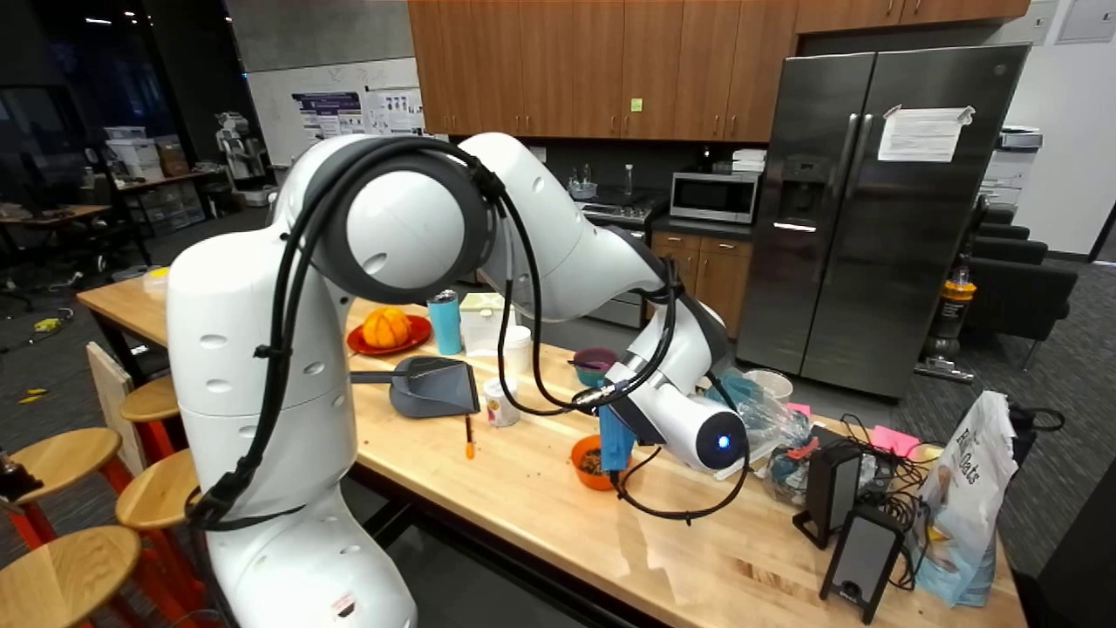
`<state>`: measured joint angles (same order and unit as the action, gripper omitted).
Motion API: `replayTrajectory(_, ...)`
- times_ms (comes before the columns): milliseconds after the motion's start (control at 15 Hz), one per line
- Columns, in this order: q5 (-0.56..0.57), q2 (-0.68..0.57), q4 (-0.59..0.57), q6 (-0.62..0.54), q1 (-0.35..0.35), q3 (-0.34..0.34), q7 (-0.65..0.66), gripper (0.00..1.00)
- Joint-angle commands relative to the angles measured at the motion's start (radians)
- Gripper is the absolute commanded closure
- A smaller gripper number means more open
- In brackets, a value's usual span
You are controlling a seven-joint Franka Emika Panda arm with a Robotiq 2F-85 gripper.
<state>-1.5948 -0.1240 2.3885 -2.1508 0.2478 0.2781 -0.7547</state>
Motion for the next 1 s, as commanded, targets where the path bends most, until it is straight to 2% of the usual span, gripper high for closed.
replayTrajectory(0,0.145,-0.029,-0.038,-0.043,-0.012,-0.006,0.251,0.94)
replayTrajectory(733,0.677,-0.090,-0.115,-0.024,-0.016,0.006,1.046,0.94)
replayTrajectory(933,0.745,-0.092,-0.145,0.018,-0.013,-0.004,1.173,0.94)
